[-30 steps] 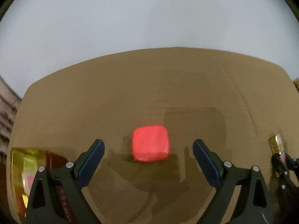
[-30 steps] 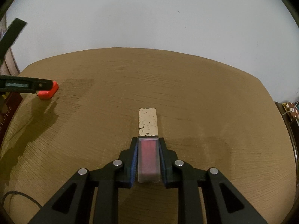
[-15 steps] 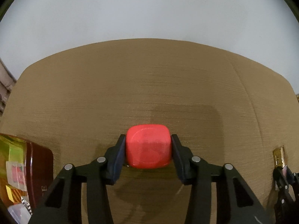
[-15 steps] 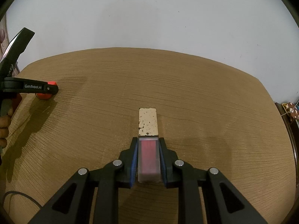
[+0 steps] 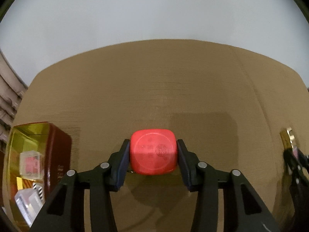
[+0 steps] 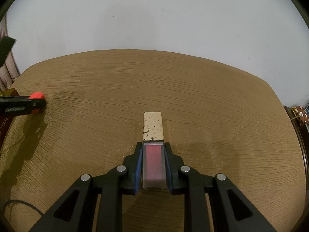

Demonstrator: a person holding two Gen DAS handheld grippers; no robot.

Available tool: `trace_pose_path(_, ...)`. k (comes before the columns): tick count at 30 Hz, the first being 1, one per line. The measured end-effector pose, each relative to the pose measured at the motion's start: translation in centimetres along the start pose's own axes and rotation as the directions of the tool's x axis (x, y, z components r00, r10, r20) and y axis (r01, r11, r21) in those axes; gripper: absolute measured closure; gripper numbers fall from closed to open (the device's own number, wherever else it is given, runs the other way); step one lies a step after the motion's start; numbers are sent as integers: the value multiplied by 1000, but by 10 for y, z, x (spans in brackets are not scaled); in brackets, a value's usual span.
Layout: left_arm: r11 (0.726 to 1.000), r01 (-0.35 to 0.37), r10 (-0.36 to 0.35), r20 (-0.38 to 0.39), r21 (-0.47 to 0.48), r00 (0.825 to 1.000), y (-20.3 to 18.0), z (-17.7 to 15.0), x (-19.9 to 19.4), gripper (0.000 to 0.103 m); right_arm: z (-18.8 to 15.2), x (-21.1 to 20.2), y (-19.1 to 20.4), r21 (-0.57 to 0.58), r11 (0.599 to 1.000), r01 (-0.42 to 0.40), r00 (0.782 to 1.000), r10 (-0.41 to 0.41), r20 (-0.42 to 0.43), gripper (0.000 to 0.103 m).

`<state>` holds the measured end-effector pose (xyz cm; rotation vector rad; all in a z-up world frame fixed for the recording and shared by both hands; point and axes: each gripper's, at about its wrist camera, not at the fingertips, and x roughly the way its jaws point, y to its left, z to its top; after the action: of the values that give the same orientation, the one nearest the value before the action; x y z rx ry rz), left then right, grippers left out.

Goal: Organize rigid objects
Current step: 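Carry the red compact over the gold tin with the left gripper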

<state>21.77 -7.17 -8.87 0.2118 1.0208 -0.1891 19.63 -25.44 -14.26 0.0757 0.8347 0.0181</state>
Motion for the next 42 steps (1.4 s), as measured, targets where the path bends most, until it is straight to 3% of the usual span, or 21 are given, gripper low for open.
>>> trace_pose_path(14, 999, -49, 48, 98, 11, 994, 13, -18, -80, 60, -1, -1, 0, 1, 1000, 1, 1000, -1, 0, 82)
trace_pose_path(24, 994, -107, 110, 102, -40, 989, 69, -37, -115, 60, 0, -1, 0, 2, 1000, 1, 1000, -1, -1, 82)
trace_pose_path(42, 956, -181, 188, 12, -231, 982, 177, -68, -98, 60, 0, -1, 1, -6, 1000, 12, 1000, -12, -2, 82)
